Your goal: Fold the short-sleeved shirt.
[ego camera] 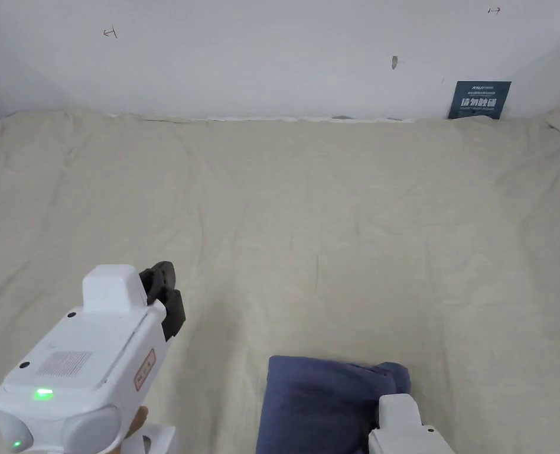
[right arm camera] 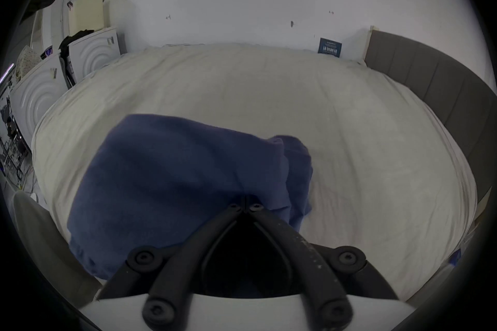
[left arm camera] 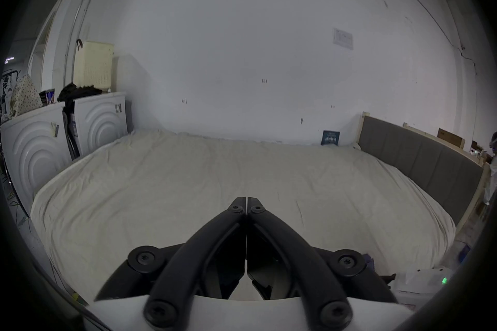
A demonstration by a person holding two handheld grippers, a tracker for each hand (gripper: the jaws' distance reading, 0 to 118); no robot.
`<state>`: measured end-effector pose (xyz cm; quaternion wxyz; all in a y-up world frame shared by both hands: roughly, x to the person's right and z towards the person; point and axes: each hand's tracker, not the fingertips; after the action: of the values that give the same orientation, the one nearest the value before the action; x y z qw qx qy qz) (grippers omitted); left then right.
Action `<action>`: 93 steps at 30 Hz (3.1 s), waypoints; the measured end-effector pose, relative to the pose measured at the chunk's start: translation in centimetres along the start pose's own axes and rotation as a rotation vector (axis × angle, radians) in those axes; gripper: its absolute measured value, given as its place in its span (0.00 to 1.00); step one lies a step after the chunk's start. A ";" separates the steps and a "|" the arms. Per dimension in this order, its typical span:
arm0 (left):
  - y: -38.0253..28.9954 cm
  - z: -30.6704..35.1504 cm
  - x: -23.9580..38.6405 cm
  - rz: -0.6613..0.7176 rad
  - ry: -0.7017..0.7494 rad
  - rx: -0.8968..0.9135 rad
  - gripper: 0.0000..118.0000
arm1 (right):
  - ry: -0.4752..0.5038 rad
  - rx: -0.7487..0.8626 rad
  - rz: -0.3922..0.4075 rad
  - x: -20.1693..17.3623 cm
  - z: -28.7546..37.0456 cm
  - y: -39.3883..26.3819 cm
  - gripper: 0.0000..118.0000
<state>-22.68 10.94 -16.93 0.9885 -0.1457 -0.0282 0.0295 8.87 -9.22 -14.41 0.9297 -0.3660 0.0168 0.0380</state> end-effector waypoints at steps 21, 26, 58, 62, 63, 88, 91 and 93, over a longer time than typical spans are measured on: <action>-14.8 -11.6 3.0 0.447 -0.352 -0.853 0.90 | 0.039 0.028 -0.059 0.9 0.4 -0.5 0.01; -16.4 -11.4 3.3 0.496 -0.393 -0.860 0.40 | 0.061 0.032 -0.069 1.4 0.4 -0.6 0.01; -0.5 -13.6 -33.7 0.170 0.293 -0.653 0.16 | 0.047 0.337 0.005 -5.1 3.2 17.5 0.01; -1.9 -14.1 -37.7 0.266 0.404 -0.691 0.16 | 0.053 0.314 -0.014 -5.9 2.3 17.8 0.01; -2.3 -14.1 -37.9 0.278 0.413 -0.714 0.17 | 0.054 0.309 -0.029 -6.0 2.1 17.8 0.01; 11.8 -1.5 -13.6 0.061 0.232 0.034 0.94 | -0.105 0.572 -0.016 2.6 15.2 22.2 0.01; 12.9 0.0 -9.3 0.019 0.192 0.153 0.94 | -0.123 0.620 -0.018 4.1 17.4 22.5 0.01; 13.2 0.9 -6.5 -0.010 0.170 0.208 0.94 | -0.141 0.647 -0.014 4.9 18.7 22.6 0.01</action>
<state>-29.88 23.36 -20.21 0.9972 -0.0445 0.0581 0.0151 11.91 20.25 -16.37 0.9969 -0.0481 -0.0388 0.0495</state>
